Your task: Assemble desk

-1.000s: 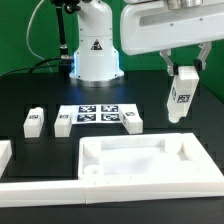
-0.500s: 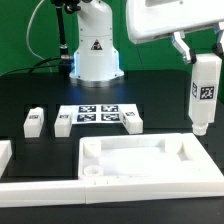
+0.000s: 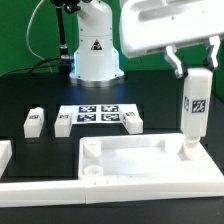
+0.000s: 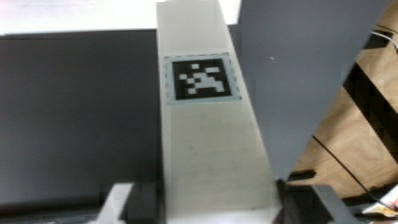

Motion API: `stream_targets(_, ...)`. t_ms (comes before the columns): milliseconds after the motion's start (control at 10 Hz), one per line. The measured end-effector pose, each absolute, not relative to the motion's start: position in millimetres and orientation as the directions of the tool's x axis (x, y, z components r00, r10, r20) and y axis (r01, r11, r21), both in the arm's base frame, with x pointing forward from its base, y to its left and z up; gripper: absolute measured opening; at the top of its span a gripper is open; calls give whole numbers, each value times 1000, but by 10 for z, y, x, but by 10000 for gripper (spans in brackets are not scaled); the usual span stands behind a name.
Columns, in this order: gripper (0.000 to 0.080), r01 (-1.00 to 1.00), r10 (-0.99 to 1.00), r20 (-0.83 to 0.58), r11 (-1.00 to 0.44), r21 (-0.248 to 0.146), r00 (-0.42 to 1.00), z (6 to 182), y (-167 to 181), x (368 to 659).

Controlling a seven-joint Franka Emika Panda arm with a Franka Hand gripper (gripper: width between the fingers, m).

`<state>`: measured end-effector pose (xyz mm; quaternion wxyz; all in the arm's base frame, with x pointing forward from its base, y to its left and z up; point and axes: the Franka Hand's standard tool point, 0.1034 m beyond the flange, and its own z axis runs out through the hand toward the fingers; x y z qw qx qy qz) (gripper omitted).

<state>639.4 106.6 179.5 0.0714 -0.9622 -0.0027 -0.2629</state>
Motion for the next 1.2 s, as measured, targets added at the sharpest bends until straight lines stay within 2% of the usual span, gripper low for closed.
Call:
stream_targets(400,288,42,-31,484,-990,-138,874,1594,1084,6381)
stream_targets(1200,288,38,-33,475,-989,-139,879,1369,1088,6352)
